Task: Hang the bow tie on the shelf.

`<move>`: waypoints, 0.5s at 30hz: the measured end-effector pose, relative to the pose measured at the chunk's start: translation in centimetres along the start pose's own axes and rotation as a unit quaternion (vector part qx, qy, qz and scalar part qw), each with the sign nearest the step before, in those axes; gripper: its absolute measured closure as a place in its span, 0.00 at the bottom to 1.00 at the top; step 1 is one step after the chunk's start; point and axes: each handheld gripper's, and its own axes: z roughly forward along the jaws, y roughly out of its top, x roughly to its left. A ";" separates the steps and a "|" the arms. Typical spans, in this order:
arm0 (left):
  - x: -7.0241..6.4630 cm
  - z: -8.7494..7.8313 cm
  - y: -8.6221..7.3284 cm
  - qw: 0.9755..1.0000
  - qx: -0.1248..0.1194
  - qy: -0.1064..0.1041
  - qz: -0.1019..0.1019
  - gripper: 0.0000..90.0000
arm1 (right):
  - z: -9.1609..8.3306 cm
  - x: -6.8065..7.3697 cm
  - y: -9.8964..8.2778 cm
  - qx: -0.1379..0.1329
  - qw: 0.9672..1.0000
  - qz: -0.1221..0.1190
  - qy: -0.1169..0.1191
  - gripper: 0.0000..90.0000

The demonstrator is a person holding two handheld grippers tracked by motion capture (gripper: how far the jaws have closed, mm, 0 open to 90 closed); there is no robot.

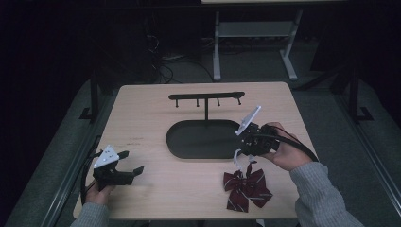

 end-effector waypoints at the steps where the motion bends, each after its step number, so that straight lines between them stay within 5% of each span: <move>1: 0.0 0.0 0.0 1.000 0.000 0.000 0.000 0.14 | 0.0 0.0 0.0 0.000 1.000 0.000 0.000 0.98; 15: 0.0 0.0 0.0 1.000 -0.002 -0.001 -0.001 0.14 | -1.3 -0.1 2.4 -0.003 1.000 -0.018 0.014 0.98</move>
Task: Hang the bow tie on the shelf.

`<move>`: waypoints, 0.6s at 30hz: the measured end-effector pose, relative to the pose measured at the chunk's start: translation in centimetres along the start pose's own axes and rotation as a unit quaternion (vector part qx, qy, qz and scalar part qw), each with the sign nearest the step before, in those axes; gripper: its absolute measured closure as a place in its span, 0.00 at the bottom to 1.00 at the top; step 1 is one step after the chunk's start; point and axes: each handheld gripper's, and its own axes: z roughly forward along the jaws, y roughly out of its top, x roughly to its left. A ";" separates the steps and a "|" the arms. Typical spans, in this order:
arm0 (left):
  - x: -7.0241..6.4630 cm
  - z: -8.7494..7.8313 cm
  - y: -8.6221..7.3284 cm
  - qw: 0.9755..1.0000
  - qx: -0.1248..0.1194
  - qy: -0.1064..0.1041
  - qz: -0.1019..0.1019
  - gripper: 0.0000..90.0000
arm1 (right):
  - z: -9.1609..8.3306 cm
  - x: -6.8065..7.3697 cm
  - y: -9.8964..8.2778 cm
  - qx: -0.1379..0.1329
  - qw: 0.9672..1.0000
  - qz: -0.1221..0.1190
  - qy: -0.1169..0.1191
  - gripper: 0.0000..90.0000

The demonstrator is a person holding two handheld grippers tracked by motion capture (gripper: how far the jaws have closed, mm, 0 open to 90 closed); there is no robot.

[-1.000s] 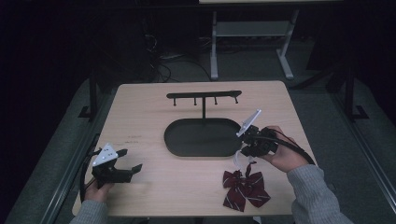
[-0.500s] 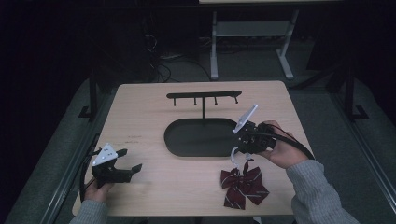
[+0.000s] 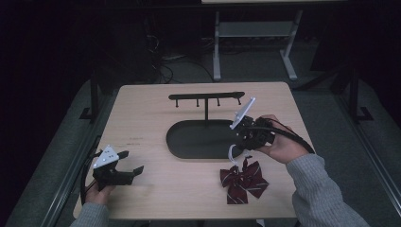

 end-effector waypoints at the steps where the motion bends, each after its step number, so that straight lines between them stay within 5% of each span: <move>1: 0.0 0.0 0.0 1.000 0.001 0.000 0.000 0.14 | -0.1 -0.1 0.3 -0.001 1.000 -0.002 0.000 0.98; 18: 0.1 0.0 0.0 1.000 -0.003 0.001 0.000 0.14 | -1.2 -0.5 2.2 -0.001 1.000 -0.012 -0.001 0.98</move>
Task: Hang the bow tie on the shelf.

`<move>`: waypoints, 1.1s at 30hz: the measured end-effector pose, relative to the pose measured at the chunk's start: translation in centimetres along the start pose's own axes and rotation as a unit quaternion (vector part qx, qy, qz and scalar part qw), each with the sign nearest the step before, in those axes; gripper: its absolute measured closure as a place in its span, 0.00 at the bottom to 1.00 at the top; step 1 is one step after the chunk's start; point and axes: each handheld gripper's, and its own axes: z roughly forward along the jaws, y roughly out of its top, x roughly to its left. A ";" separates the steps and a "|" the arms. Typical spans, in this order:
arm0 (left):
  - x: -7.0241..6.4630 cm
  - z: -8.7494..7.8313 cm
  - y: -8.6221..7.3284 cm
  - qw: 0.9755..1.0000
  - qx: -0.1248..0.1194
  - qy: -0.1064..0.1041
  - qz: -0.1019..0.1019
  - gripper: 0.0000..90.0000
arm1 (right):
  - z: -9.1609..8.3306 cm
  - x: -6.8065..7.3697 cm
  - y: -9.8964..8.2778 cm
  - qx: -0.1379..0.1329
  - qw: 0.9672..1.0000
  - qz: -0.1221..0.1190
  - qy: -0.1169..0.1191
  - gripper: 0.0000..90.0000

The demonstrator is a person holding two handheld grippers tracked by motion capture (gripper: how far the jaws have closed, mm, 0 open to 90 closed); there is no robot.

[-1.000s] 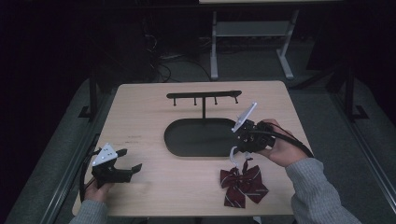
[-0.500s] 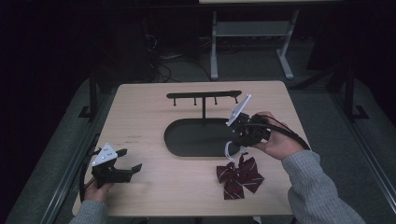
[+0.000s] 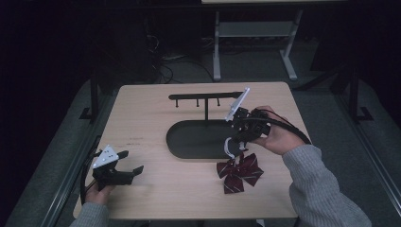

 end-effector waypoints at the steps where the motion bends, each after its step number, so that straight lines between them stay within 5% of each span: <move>1: 0.0 0.0 0.0 1.000 0.002 0.000 0.000 0.14 | 0.0 0.0 0.1 -0.001 1.000 -0.001 0.000 0.98; 33: 0.2 -0.1 0.0 1.000 0.001 0.001 -0.004 0.14 | -0.6 -1.8 3.0 0.003 1.000 -0.008 0.014 0.98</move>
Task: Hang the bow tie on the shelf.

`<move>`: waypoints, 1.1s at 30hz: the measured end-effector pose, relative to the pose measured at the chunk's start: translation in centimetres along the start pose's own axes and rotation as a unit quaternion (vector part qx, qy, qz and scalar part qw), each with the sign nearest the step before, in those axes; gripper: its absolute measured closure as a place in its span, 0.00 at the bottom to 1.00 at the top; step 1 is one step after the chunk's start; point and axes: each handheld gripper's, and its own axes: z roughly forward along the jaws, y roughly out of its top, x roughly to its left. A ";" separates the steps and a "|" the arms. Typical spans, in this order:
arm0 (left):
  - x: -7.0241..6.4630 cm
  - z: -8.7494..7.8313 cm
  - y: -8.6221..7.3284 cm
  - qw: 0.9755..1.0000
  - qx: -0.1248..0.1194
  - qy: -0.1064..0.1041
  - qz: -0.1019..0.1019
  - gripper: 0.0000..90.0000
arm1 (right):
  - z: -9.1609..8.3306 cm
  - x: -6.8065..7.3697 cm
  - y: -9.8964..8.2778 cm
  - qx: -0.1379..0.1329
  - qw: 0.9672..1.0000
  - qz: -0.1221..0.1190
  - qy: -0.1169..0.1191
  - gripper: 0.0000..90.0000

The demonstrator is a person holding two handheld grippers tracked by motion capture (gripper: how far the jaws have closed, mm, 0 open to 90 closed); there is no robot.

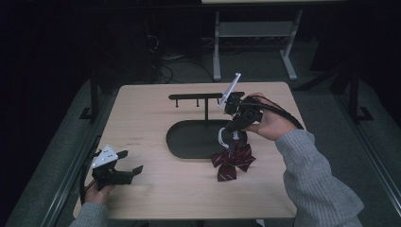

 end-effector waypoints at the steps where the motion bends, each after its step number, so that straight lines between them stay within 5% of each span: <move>1: 0.0 0.0 0.0 1.000 -0.001 0.000 -0.001 0.14 | 0.0 0.0 0.1 0.001 1.000 -0.001 0.000 0.98; 33: 0.0 -0.1 0.0 1.000 -0.002 0.000 -0.003 0.14 | -0.8 -1.6 2.2 0.008 1.000 -0.004 -0.003 0.98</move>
